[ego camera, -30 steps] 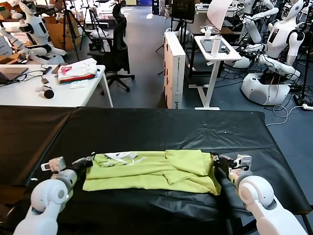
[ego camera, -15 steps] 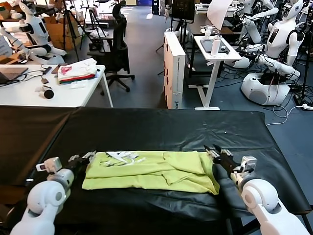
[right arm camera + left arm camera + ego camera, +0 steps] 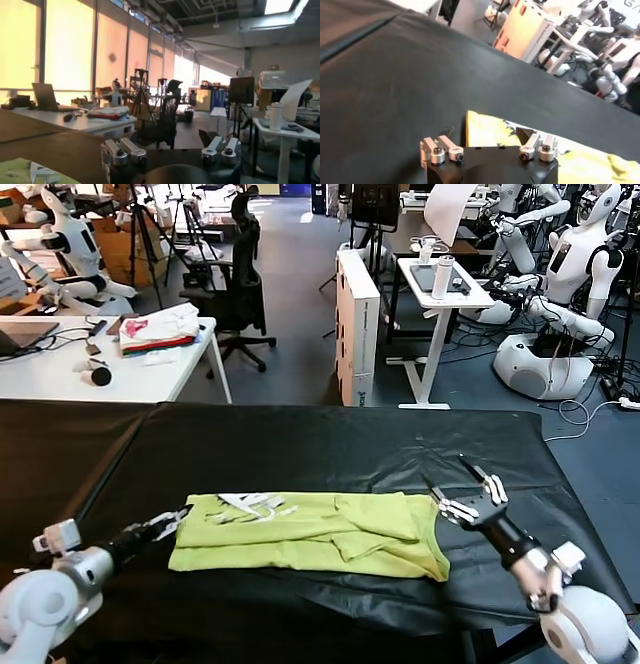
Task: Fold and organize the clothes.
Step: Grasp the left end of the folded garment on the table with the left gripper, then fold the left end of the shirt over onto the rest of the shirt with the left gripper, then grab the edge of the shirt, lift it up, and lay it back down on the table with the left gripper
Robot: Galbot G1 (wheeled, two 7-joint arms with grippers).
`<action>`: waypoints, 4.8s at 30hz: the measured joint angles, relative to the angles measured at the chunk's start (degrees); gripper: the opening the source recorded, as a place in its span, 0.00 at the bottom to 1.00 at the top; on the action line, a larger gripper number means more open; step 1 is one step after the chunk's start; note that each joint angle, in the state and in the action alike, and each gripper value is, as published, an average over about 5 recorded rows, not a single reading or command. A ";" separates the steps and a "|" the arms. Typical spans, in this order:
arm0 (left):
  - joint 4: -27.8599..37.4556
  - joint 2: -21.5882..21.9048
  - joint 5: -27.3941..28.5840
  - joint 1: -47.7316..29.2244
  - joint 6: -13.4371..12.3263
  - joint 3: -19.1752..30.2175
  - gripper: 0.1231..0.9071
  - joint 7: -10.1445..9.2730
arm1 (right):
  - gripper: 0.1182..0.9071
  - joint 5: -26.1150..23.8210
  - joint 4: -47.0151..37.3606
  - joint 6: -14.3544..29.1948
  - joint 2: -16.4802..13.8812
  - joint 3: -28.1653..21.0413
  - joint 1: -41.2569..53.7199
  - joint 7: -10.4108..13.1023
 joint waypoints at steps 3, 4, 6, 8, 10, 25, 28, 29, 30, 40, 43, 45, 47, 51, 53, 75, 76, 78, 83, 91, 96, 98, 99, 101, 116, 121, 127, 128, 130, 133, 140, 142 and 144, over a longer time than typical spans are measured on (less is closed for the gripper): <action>0.81 0.03 0.05 0.10 0.00 0.00 1.00 0.97 | 1.00 -0.45 1.22 1.08 1.50 1.81 -3.33 0.00; 1.04 0.07 0.09 0.18 0.01 0.03 1.00 1.29 | 1.00 -0.54 1.50 1.28 1.98 2.31 -4.24 0.01; 1.28 0.12 0.17 0.42 0.01 0.11 1.00 1.86 | 1.00 -0.63 1.84 1.51 2.80 3.13 -5.63 0.08; 1.35 0.11 0.34 0.69 0.00 0.23 1.00 2.32 | 1.00 -0.69 2.02 1.61 3.42 3.69 -6.46 0.23; 1.33 -0.02 0.64 0.93 0.01 0.50 1.00 2.72 | 1.00 -0.70 2.11 1.62 3.81 3.97 -6.85 0.39; 0.58 -1.67 2.55 1.30 -0.03 2.65 0.99 3.91 | 1.00 -0.82 1.79 1.10 4.51 3.94 -6.59 1.11; 0.63 -1.83 2.98 1.09 -0.03 2.98 0.95 3.96 | 1.00 -0.97 1.78 1.06 4.65 3.69 -6.42 1.18; 0.70 -1.86 3.08 1.01 -0.04 3.06 0.92 3.96 | 1.00 -1.02 1.79 1.06 4.70 3.63 -6.40 1.21; 0.80 -1.89 3.15 0.95 -0.05 3.11 0.90 3.96 | 1.00 -1.07 1.81 1.05 4.75 3.59 -6.39 1.24; 1.18 -2.18 3.70 1.00 0.04 3.28 0.48 3.76 | 1.00 -1.79 1.98 0.82 5.26 2.86 -5.99 1.55; 0.96 -2.28 4.02 1.08 0.09 3.29 0.24 3.60 | 1.00 -2.02 1.99 0.71 5.36 2.64 -5.86 2.00; 0.59 -2.41 4.98 1.21 0.09 3.23 0.12 3.31 | 1.00 -2.05 2.07 0.62 5.38 2.59 -5.79 2.63; 0.05 -2.54 6.75 1.50 0.09 2.99 0.07 2.73 | 1.00 -2.02 2.20 0.50 5.41 2.50 -5.64 3.56; -1.64 -2.26 11.86 2.56 0.10 1.78 0.07 1.76 | 1.00 -1.99 2.27 0.31 5.82 1.83 -5.06 5.35; -2.65 -1.78 14.20 3.20 0.10 0.85 0.07 1.62 | 1.00 -2.05 2.13 0.28 6.13 1.40 -4.86 5.66; -15.21 -8.58 16.59 4.00 0.05 6.28 0.07 -7.32 | 1.00 -3.12 4.02 -1.60 9.20 1.20 -6.62 6.87; -15.26 -9.84 16.95 3.41 0.05 8.28 0.07 -7.56 | 1.00 -3.37 4.18 -1.71 9.46 1.34 -6.88 6.85; -15.21 -12.27 17.41 2.31 0.05 12.04 0.07 -7.75 | 1.00 -3.92 4.43 -1.86 9.98 1.55 -7.32 6.80; -14.21 -17.51 18.94 -0.10 0.03 19.65 0.07 -7.68 | 1.00 -5.40 4.62 -1.99 11.12 1.44 -7.75 6.73; -12.42 -23.12 20.79 -3.38 0.00 26.85 0.07 -7.93 | 1.00 -6.87 4.54 -2.43 12.57 0.61 -7.38 6.72; -10.99 -26.01 21.79 -4.97 0.00 29.58 0.07 -8.11 | 1.00 -7.04 4.11 -2.62 12.85 0.47 -7.18 6.75; -10.45 -26.88 22.14 -5.39 0.00 30.46 0.07 -8.13 | 1.00 -7.08 3.93 -2.64 12.91 0.45 -7.12 6.75; -10.18 -27.31 22.34 -5.58 -0.01 30.87 0.07 -8.13 | 1.00 -7.09 3.83 -2.64 12.93 0.45 -7.08 6.75; -9.72 -28.05 22.68 -5.89 0.00 31.61 0.07 -8.12 | 1.00 -7.10 3.61 -2.64 12.97 0.44 -6.96 6.76; -5.80 -32.46 25.16 -7.23 0.01 35.53 0.07 -7.63 | 1.00 -7.45 2.46 -2.90 12.98 -0.23 -5.93 6.88; -4.14 -33.54 27.21 -7.56 0.01 35.91 0.07 -6.65 | 1.00 -7.65 2.46 -3.04 13.08 -0.57 -5.66 6.96; -2.32 -34.34 29.38 -7.69 0.01 36.02 0.28 -5.73 | 1.00 -8.00 2.21 -3.05 13.17 -0.93 -5.54 6.94; -2.27 -34.34 29.39 -7.66 0.01 36.12 0.35 -5.72 | 1.00 -8.10 2.12 -3.05 13.17 -1.06 -5.47 6.93; -2.25 -34.35 29.48 -7.58 0.01 36.37 0.52 -5.72 | 1.00 -8.34 1.90 -3.05 13.12 -1.42 -5.24 6.92; -2.38 -34.35 29.65 -7.30 0.01 36.79 0.76 -5.76 | 1.00 -8.71 1.44 -3.09 12.84 -2.06 -4.73 6.90; -4.66 -34.36 30.80 -5.91 0.01 37.28 0.99 -5.59 | 1.00 -9.65 -0.04 -3.34 11.36 -4.07 -2.77 6.84; -5.85 -34.36 32.47 -5.51 0.01 36.76 1.00 -4.84 | 1.00 -10.03 -0.37 -3.75 10.85 -4.88 -2.10 6.84; -7.41 -34.37 34.66 -5.14 -0.15 35.82 1.00 -3.59 | 1.00 -10.43 -0.61 -4.29 10.24 -5.84 -1.35 6.82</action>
